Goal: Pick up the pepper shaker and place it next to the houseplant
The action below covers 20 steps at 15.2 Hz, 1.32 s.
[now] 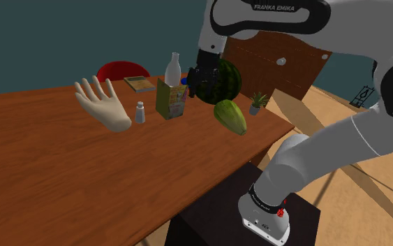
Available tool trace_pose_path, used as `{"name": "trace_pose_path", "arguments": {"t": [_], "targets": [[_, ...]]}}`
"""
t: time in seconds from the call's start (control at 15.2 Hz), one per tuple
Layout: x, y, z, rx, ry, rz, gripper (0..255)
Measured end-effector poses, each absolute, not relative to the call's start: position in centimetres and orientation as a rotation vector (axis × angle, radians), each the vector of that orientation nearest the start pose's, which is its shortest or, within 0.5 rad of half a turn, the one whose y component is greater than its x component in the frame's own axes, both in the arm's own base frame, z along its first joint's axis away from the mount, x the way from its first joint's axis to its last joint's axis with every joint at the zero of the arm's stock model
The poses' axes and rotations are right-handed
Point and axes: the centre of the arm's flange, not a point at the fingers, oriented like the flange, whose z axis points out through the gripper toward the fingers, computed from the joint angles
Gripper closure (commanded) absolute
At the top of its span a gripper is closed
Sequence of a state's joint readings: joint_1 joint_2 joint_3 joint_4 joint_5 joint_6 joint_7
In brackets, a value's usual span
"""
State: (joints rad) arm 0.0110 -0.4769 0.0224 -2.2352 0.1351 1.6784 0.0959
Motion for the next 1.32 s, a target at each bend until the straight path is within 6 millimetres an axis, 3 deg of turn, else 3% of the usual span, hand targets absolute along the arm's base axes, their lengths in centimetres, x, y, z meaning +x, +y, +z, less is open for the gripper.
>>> {"name": "trace_pose_path", "arguments": {"t": [1.32], "targets": [[62.7,7.1,43.4,-3.037,0.15,0.068,0]]}}
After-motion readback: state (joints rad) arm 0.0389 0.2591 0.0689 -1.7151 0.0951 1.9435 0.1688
